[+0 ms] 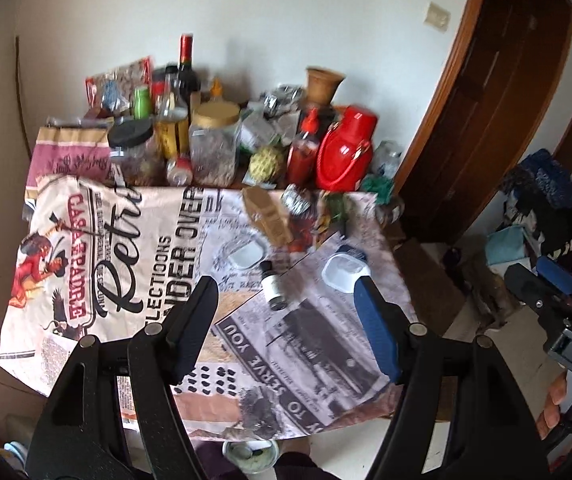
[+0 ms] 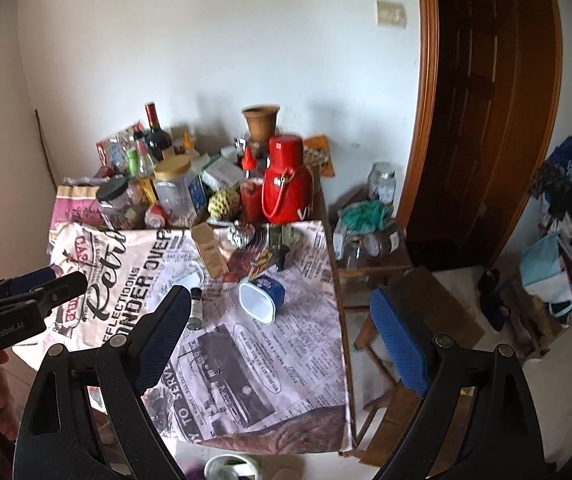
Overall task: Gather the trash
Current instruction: 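Grasp the small clear bottle with the left gripper while the right grasps the blue Lucky cup, then carry the clear bottle and Lucky cup with both grippers over the bucket, then open both grippers to drop the bottle and cup into the bucket, then raise both open grippers back toward the table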
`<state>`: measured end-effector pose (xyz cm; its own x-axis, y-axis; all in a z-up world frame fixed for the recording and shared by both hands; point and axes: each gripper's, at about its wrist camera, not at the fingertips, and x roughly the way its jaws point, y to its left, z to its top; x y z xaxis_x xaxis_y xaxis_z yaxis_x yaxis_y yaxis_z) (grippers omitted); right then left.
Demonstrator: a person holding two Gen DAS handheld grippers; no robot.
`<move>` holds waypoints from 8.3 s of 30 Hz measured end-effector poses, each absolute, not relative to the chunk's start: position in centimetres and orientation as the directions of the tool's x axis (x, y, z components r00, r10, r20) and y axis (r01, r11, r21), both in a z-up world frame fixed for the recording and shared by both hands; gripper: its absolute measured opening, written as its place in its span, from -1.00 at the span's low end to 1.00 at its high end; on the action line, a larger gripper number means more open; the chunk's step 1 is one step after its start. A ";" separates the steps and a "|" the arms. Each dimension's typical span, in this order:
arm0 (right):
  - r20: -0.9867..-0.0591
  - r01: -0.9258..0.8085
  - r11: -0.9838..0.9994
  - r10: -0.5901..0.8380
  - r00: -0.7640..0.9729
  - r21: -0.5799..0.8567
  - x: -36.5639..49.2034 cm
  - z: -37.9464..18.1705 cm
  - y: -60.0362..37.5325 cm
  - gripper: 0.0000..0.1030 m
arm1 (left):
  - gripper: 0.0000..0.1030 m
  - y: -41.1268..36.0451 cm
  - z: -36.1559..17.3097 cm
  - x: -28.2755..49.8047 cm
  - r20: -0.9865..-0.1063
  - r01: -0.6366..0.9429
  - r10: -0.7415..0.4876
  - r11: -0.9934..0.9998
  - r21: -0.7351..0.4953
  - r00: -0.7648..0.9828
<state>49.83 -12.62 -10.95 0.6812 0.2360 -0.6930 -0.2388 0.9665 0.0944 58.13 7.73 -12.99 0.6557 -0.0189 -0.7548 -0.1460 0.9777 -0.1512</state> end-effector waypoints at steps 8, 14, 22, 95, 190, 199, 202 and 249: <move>-0.768 -0.121 0.988 0.147 0.624 0.091 53.5 -16.3 -10.5 0.74 | 0.35 9.6 -18.3 62.9 -0.830 -0.048 -0.050 0.995 -0.092 0.556; -0.829 -0.056 0.988 0.153 0.538 0.147 57.4 -21.8 -9.8 0.33 | 0.35 9.9 -23.2 67.0 -0.875 -0.014 -0.104 0.992 -0.126 0.473; -0.882 -0.074 0.983 0.185 0.434 0.170 61.4 -27.2 -9.0 -0.10 | 0.25 8.6 -29.1 70.7 -0.895 -0.010 -0.165 0.983 -0.186 0.413; -0.522 -0.317 0.939 0.337 0.783 0.131 33.8 -5.4 -6.8 -0.89 | -0.47 12.1 -4.7 34.5 -0.534 -0.092 0.015 0.989 -0.116 0.845; -0.936 -0.346 0.902 0.322 0.142 0.258 31.0 -52.2 -5.3 -0.03 | -0.06 7.8 -54.5 33.1 -0.950 -0.238 -0.114 0.953 -0.187 0.289; -0.894 -0.357 0.909 0.331 0.301 0.217 30.5 -37.3 -5.9 -0.02 | -0.06 8.9 -38.1 32.3 -0.889 -0.208 -0.063 0.962 -0.174 0.453; -0.865 -0.348 0.910 0.351 0.359 0.225 30.1 -31.9 -6.5 -0.02 | -0.06 8.9 -32.1 31.8 -0.852 -0.176 -0.042 0.972 -0.155 0.522; -0.476 -0.154 0.969 0.230 0.849 0.194 37.1 -1.9 -11.3 0.82 | 0.80 8.7 -2.4 44.9 -0.506 -0.027 -0.024 0.995 -0.094 0.862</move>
<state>37.07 -11.29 -1.91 0.8490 0.2299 -0.4758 -0.1536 0.9689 0.1940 44.86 8.72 -2.41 0.8623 -0.0240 -0.5059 -0.0273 0.9952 -0.0938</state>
